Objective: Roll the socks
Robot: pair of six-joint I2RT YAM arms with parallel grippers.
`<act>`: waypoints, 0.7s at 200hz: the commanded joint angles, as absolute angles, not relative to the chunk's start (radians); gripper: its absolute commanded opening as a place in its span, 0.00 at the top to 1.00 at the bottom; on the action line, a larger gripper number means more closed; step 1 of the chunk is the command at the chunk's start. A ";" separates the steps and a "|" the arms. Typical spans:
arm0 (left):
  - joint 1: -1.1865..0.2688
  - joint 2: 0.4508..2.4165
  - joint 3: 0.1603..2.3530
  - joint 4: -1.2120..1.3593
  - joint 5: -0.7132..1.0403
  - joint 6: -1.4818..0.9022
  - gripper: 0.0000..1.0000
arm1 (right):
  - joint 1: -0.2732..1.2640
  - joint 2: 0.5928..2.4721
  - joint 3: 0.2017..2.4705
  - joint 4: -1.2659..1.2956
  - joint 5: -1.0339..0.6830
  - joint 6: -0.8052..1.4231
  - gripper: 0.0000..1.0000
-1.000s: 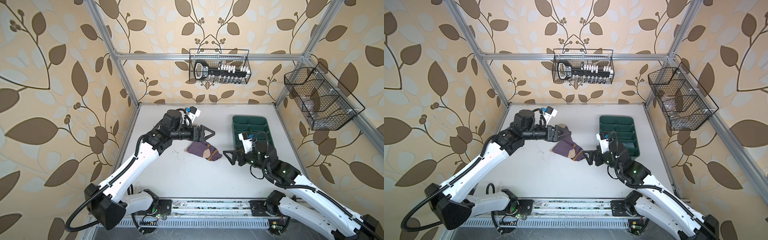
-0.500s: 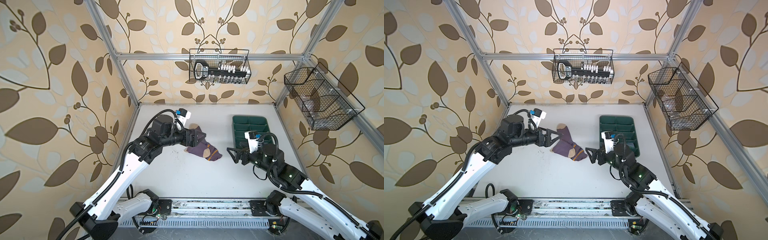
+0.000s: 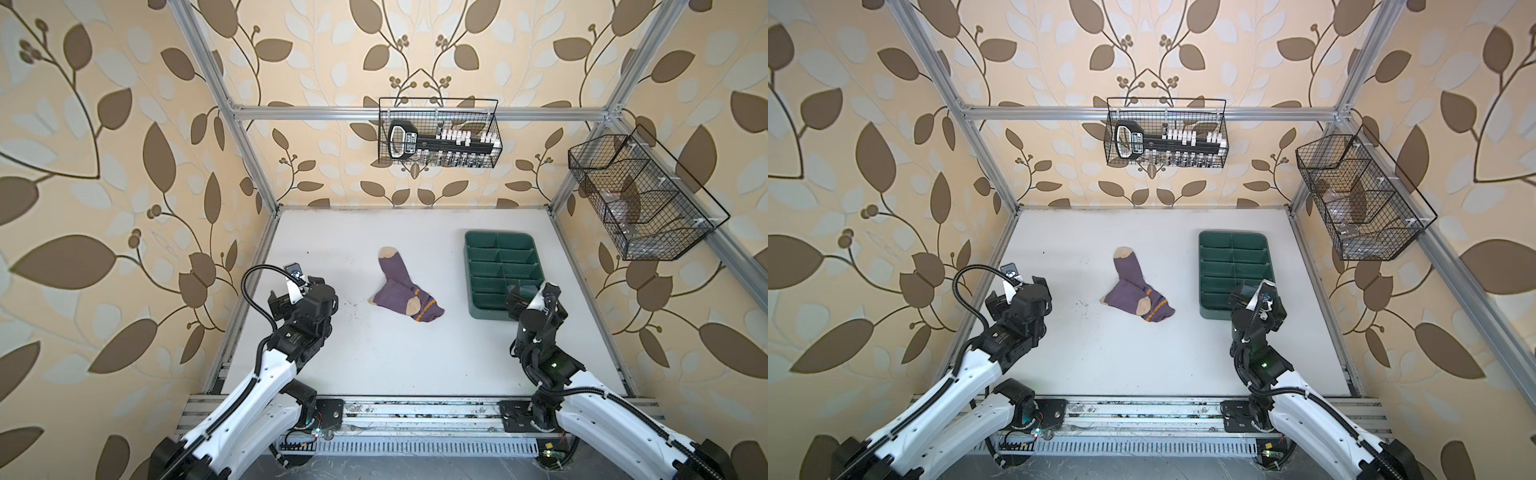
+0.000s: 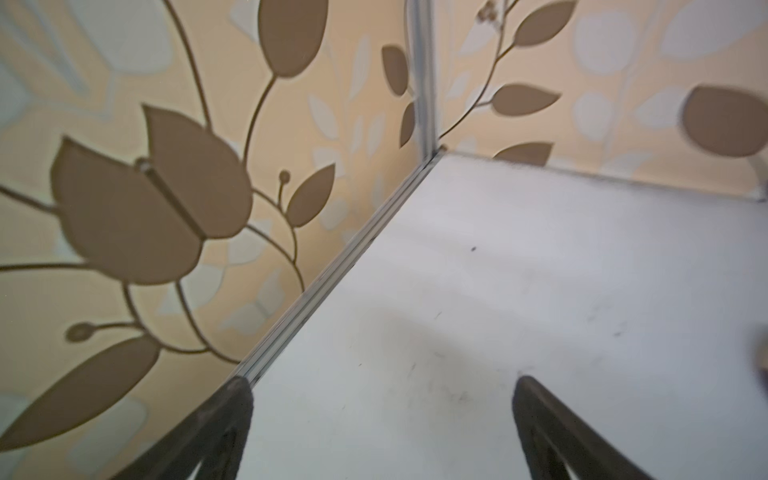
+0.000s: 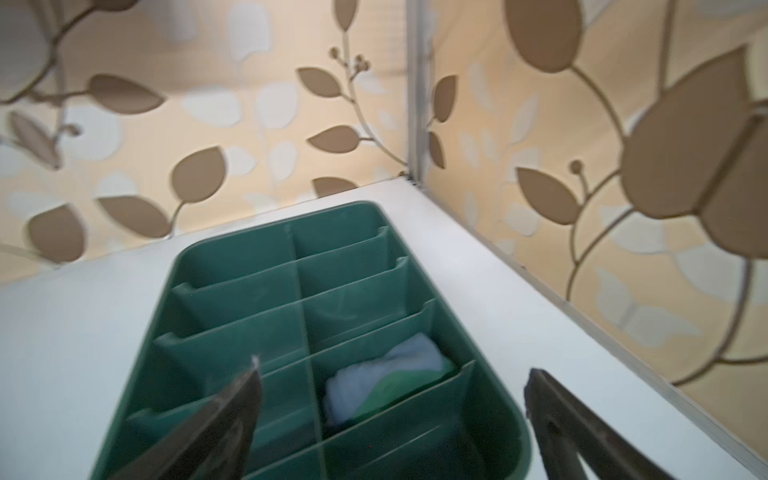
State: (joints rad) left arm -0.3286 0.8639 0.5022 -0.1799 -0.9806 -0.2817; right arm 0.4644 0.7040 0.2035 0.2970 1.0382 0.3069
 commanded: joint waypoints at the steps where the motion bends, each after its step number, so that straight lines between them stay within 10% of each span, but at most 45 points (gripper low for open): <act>1: -0.242 0.995 0.531 -0.095 -0.996 -0.372 0.01 | 0.423 0.766 0.207 0.375 1.186 0.318 0.00; 75: -0.183 1.468 0.570 0.352 -0.677 -0.126 0.01 | 0.324 0.999 0.043 0.932 0.861 0.133 0.00; 140: -0.029 1.475 0.394 0.704 -0.309 -0.063 0.01 | 0.144 1.123 0.063 1.028 0.677 0.123 0.00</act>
